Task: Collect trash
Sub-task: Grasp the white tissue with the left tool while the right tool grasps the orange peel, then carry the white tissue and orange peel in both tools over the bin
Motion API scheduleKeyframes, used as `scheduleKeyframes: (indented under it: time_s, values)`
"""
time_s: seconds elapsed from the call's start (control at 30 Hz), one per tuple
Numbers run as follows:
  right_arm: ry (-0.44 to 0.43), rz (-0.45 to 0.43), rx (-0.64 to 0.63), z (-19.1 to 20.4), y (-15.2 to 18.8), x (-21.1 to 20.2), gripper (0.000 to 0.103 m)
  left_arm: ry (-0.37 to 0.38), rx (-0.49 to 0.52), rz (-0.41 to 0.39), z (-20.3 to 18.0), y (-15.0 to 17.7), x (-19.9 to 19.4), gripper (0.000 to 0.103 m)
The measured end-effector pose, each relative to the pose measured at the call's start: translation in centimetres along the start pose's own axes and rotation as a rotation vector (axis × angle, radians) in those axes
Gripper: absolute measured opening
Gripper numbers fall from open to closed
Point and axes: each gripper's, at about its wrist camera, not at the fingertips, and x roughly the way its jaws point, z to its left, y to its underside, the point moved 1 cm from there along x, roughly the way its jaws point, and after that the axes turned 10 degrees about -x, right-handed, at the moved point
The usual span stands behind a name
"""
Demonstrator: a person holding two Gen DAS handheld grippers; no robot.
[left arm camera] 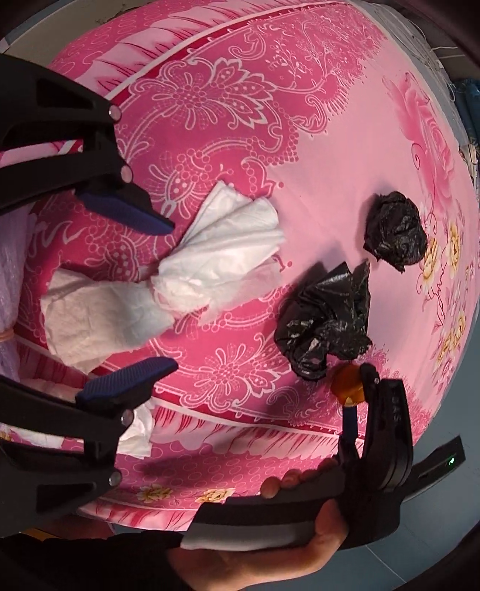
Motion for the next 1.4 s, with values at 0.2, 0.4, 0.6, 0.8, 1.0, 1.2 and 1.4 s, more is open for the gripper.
scheduleKeyframes:
  time_s: [0.2,0.4,0.6,0.8,1.0,1.2,1.4]
  values:
    - [0.016,-0.001,-0.016,0.4,-0.3,0.4,0.051,0.007,0.014,0.004,-0.7,0.1,0.2,0.023]
    - [0.042,-0.001,-0.013,0.8,-0.6,0.2,0.041,0.035,0.012,0.002,-2.2,0.5,0.7,0.018]
    - [0.027,-0.027,-0.025,1.3,-0.4,-0.7,0.036,0.057,0.018,-0.020,-1.9,0.5,-0.3,0.018]
    - [0.009,-0.058,-0.035,2.0,-0.1,-3.5,0.035,0.074,-0.001,-0.046,-0.8,0.6,-2.3,0.018]
    - [-0.034,-0.097,-0.040,2.2,1.4,-7.7,0.035,0.086,-0.014,-0.079,-0.3,1.0,-4.6,0.018]
    - [-0.075,-0.140,-0.037,2.1,4.0,-12.7,0.035,0.096,-0.002,-0.115,-1.2,1.9,-6.8,0.018]
    - [-0.099,-0.188,-0.035,1.9,7.4,-18.2,0.035,0.111,0.021,-0.151,-2.7,3.5,-9.4,0.018]
